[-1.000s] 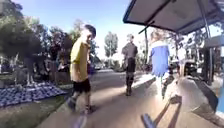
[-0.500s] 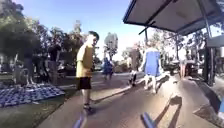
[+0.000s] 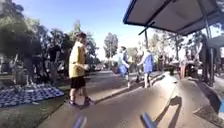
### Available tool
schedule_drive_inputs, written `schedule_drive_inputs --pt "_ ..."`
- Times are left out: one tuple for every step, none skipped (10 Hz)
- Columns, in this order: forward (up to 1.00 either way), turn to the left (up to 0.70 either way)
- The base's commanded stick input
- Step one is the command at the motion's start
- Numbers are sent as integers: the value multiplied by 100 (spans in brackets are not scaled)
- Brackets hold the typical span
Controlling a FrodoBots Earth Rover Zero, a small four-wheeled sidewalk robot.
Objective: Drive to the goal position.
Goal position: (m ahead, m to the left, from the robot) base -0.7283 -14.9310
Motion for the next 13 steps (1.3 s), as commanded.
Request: schedule_drive_inputs --pt "98 0" --pt "6 0" --pt "46 0" --pt "87 0" --pt "98 0" --pt "98 0" --pt "86 0" --pt "98 0" --pt "98 0" --pt "98 0" --pt "98 0" --pt "98 0" --pt "98 0"
